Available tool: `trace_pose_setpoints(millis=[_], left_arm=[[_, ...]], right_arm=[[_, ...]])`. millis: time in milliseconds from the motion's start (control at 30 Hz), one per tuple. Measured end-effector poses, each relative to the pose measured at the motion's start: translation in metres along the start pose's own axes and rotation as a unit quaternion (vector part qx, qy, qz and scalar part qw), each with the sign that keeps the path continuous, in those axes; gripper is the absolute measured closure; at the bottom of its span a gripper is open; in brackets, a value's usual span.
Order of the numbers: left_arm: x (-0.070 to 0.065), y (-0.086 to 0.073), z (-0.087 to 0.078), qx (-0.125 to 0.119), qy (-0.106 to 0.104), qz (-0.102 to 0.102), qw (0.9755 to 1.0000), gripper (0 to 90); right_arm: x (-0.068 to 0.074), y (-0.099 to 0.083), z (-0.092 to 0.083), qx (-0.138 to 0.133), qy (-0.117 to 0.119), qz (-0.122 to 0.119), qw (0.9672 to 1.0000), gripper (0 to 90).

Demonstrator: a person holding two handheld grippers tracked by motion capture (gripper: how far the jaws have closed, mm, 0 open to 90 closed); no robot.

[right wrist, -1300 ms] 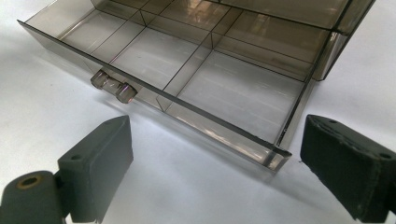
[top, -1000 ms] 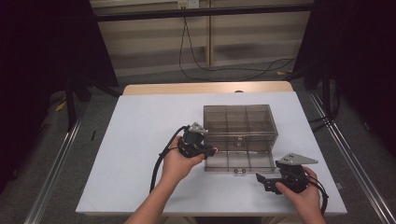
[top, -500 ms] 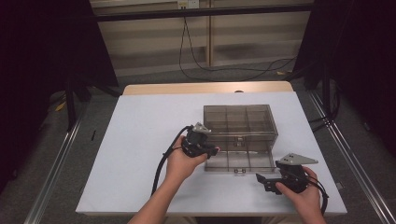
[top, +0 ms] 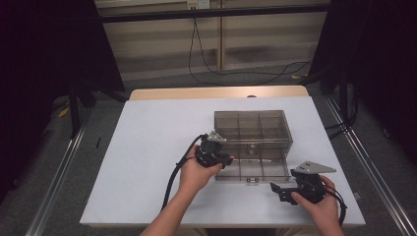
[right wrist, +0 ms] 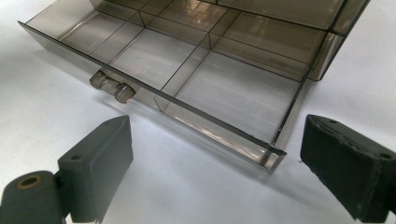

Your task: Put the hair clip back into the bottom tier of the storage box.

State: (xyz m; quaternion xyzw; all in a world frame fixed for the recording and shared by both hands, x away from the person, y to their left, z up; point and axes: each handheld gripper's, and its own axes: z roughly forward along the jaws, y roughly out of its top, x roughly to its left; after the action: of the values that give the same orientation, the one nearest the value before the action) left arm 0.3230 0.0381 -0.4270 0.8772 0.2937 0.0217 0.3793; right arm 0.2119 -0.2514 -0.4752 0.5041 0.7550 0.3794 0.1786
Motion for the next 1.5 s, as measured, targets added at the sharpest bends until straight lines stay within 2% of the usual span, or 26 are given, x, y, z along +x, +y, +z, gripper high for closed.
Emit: trace_pose_setpoints(millis=[100,300,400,1000,1400,1500], left_arm=[[-0.001,-0.001,0.003,-0.003,0.005,-0.001,1.0,76.2],[-0.002,-0.003,0.007,0.003,-0.001,0.001,1.0,76.1],[-0.003,-0.003,0.009,0.002,0.005,0.0,1.0,76.1],[-0.002,-0.008,0.013,0.006,0.007,0.001,1.0,76.0],[-0.002,-0.011,0.016,0.01,0.019,0.001,0.9998,76.0],[-0.001,-0.012,0.018,0.012,0.014,0.002,0.9998,75.9]], right_arm=[[0.0,0.0,0.0,-0.002,0.001,-0.001,1.0,9.3],[0.0,0.0,0.0,-0.002,0.0,0.001,1.0,9.3],[0.0,0.0,0.0,-0.002,0.0,0.0,1.0,9.3],[0.0,0.0,0.0,-0.002,0.001,-0.001,1.0,9.3],[0.0,0.0,0.0,-0.004,0.002,-0.001,1.0,9.3],[0.0,0.0,0.0,-0.003,0.002,-0.001,1.0,9.3]])
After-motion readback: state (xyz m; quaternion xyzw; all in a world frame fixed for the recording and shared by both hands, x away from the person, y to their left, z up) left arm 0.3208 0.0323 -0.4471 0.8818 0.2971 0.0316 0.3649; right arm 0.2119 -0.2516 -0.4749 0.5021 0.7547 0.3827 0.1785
